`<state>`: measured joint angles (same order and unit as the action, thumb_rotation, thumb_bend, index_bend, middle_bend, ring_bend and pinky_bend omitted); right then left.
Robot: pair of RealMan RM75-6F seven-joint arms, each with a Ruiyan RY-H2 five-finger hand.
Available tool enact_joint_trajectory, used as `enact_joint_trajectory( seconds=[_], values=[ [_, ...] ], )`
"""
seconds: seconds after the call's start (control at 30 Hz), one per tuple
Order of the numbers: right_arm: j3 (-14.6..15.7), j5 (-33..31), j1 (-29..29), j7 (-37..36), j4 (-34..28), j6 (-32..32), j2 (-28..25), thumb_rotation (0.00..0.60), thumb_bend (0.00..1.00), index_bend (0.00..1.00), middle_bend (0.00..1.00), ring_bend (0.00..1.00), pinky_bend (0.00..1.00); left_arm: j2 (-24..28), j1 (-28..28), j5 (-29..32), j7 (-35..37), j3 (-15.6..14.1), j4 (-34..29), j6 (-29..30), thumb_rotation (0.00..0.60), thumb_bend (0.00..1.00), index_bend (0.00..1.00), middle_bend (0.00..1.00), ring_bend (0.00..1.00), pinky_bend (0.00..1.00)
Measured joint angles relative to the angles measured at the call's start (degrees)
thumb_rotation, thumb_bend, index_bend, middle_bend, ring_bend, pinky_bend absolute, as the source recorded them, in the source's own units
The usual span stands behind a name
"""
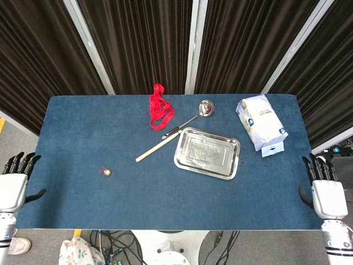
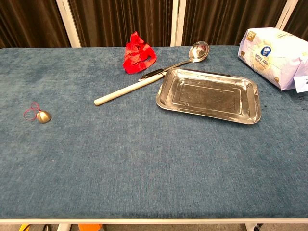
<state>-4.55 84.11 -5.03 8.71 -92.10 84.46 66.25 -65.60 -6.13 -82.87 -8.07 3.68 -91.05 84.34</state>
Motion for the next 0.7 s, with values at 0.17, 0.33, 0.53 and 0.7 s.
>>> enact_joint_trajectory(
  seconds=[0.17,0.33,0.53,0.7],
  values=[
    [-0.06,0.22,0.01,0.13,-0.24,0.29,-0.25,0.600,0.30,0.00,0.00,0.00,0.00,-0.20,0.08,0.28,0.64,0.06,-0.01,-0.02,0.600,0.12,0.14,0.10,0.03,0.10],
    [-0.14,0.20,0.27,-0.13,-0.41,0.75,-0.67,0.600,0.30,0.00,0.00,0.00,0.00,-0.61,-0.32,-0.23,0.83,-0.09,0.24,-0.53,0.600,0.12,0.14,0.10,0.03,0.10],
    [-0.15,0.39,0.17,-0.47,-0.21,0.62,-0.85,0.600,0.30,0.00,0.00,0.00,0.00,-0.76,-1.38,-0.45,3.08,-0.44,-0.36,-3.10,0.600,0.12,0.14,0.10,0.03,0.11],
    [-0.14,1.39,-0.18,-1.81,0.22,0.60,-1.26,0.600,0.30,0.00,0.00,0.00,0.00,-0.68,-3.82,-0.77,4.45,-0.93,-0.79,-8.20,0.600,0.12,0.15,0.12,0.03,0.11]
  ],
)
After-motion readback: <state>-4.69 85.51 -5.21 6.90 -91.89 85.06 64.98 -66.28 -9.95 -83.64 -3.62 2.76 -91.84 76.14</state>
